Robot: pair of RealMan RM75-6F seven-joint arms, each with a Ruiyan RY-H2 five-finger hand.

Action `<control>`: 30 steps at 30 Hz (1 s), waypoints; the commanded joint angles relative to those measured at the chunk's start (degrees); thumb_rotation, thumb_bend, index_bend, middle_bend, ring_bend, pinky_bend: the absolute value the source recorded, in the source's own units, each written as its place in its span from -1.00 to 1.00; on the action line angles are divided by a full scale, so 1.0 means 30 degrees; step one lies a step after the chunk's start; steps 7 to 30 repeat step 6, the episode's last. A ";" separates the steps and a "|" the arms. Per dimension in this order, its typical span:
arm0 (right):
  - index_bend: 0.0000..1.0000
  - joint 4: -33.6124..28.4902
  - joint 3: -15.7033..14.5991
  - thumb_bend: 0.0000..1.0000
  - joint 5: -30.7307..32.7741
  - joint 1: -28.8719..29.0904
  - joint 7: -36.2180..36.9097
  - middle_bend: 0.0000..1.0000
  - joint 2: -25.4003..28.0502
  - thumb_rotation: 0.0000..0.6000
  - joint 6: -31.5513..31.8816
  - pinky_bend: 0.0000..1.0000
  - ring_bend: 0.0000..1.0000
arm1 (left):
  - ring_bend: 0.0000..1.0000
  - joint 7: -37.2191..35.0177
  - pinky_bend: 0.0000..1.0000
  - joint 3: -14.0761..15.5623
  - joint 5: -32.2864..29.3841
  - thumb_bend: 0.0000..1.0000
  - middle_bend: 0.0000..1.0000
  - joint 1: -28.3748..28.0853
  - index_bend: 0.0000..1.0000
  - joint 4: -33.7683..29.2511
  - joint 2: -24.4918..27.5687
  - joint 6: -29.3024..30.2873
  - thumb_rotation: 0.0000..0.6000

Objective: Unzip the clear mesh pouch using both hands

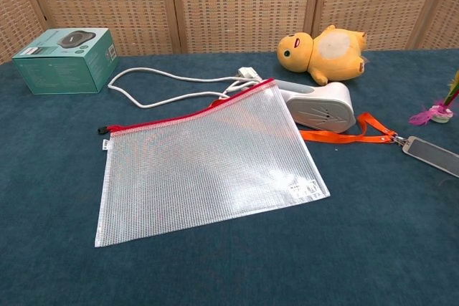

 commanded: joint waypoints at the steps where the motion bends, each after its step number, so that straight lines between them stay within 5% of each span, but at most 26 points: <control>1: -0.99 0.0805 -0.1478 -1.00 -0.1792 -0.2256 0.0035 -1.00 0.0066 1.00 0.2385 -1.00 -1.00 | -1.00 -0.0064 -1.00 0.1481 0.2100 -1.00 -1.00 0.1897 -1.00 -0.0635 0.0427 0.1884 1.00; 6: -0.99 0.1188 -0.1968 -1.00 -0.2607 -0.3551 0.0165 -1.00 0.0156 1.00 0.3620 -1.00 -1.00 | -1.00 -0.0693 -1.00 0.2226 0.3587 -1.00 -1.00 0.3074 -1.00 -0.0229 0.0406 0.2872 1.00; 30: -0.99 0.1188 -0.1968 -1.00 -0.2607 -0.3551 0.0165 -1.00 0.0156 1.00 0.3620 -1.00 -1.00 | -1.00 -0.0693 -1.00 0.2226 0.3587 -1.00 -1.00 0.3074 -1.00 -0.0229 0.0406 0.2872 1.00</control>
